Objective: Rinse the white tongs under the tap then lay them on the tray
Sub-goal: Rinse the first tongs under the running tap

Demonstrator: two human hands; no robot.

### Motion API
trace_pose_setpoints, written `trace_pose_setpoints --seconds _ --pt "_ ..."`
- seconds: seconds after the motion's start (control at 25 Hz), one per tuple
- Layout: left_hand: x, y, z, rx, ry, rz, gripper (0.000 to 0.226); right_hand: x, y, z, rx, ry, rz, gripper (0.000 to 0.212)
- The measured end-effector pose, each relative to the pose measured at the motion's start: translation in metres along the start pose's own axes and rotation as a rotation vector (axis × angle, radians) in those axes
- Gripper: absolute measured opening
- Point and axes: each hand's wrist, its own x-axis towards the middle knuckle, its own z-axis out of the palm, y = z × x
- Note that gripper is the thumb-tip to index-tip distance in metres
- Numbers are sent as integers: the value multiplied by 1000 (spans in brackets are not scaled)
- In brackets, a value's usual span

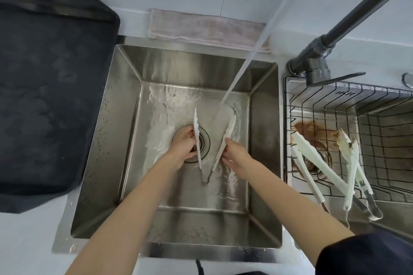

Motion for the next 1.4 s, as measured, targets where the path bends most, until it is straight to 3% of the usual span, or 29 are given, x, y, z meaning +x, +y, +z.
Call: trace_pose_setpoints --seconds 0.12,0.4,0.52,0.6,0.68,0.84,1.16,1.4 --pt "2 -2 -1 31 -49 -7 41 2 1 -1 -66 -18 26 43" --pt "-6 -3 -1 207 -29 -7 21 1 0 -3 -338 -32 -15 47" --pt "-12 4 -4 403 -8 138 22 -13 -3 -9 -677 28 -174 55" --pt "-20 10 -5 534 -15 207 35 -28 -7 -14 -857 38 -316 59" --pt "-35 19 -3 698 -4 264 56 -44 -12 -20 -955 49 -442 60" --pt "-70 41 16 1011 -58 441 63 -76 -22 -43 -1140 145 -649 56" --pt "-121 66 82 1370 -91 677 71 -127 -26 -106 -1226 332 -818 56" --pt "-144 54 134 1477 -184 751 70 -137 -16 -162 -1259 459 -719 53"
